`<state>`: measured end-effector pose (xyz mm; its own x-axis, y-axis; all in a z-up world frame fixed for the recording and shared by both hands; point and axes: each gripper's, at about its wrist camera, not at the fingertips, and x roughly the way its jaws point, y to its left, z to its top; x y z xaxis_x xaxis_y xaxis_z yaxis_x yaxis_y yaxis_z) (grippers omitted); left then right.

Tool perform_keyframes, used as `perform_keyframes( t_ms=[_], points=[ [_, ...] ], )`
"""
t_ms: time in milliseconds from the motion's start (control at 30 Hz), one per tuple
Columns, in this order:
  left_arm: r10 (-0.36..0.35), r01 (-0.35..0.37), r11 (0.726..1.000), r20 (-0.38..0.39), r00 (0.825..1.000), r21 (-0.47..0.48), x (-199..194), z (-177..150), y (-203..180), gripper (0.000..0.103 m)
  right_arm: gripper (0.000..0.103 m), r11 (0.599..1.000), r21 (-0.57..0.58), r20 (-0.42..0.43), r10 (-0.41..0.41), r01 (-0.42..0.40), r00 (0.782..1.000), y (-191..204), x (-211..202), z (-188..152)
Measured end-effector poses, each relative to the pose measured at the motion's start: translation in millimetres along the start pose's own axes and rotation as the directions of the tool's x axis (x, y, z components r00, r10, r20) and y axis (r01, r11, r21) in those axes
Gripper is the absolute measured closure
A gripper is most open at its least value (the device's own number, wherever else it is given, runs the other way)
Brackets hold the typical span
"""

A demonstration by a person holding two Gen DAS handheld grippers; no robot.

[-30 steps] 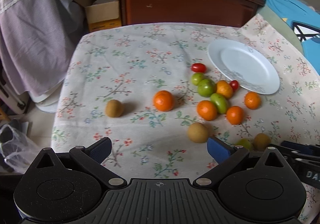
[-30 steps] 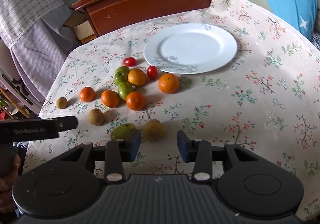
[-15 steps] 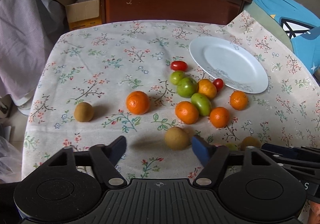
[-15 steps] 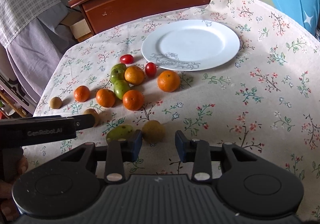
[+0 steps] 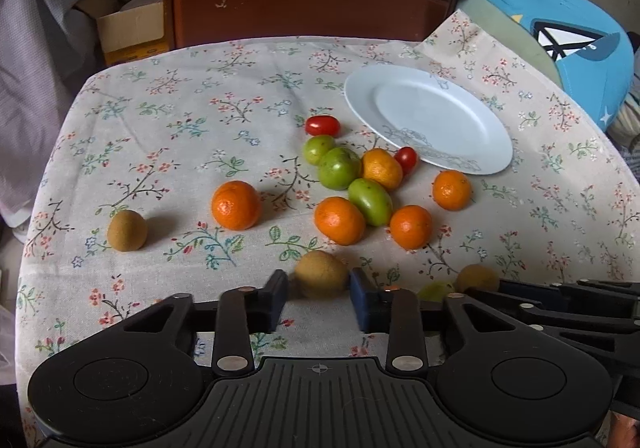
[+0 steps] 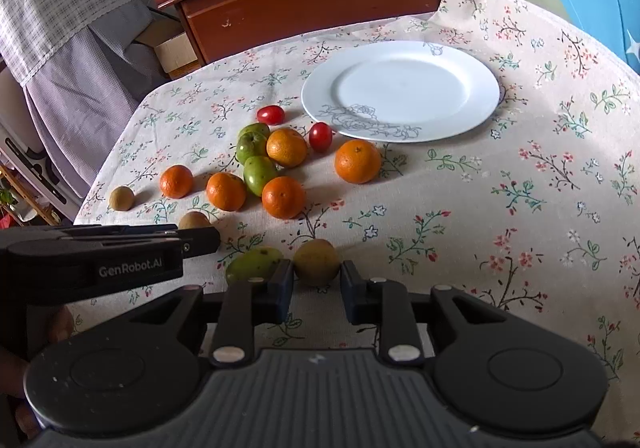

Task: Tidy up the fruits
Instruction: 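Close the left tool on a brown kiwi while the right tool grasps another kiwi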

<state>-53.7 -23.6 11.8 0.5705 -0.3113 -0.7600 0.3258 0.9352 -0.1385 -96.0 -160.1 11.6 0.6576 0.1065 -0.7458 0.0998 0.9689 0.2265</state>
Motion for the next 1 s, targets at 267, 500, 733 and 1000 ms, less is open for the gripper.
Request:
perform_keyframes(
  t_ms=[267,500,733,1000],
  points=[
    [0.011,-0.011,1.000,0.024,1.000,-0.008,-4,1,1,0.076,0.079,0.999,0.035,0.017,-0.013,0.012,1.000,-5,-2,1],
    [-0.005,0.005,1.000,0.042,0.999,-0.016,-9,3,1,0.076,0.079,0.999,0.041,0.025,-0.008,0.007,1.000,-6,-3,2],
    [-0.053,0.054,0.998,0.075,0.996,-0.013,-20,14,-3,0.076,0.079,1.000,0.028,0.075,0.012,-0.014,0.997,-3,-16,15],
    [-0.113,0.111,0.994,0.092,0.989,0.022,-21,40,-10,0.076,0.079,0.999,0.027,0.102,0.045,-0.048,0.994,-7,-23,40]
  ],
)
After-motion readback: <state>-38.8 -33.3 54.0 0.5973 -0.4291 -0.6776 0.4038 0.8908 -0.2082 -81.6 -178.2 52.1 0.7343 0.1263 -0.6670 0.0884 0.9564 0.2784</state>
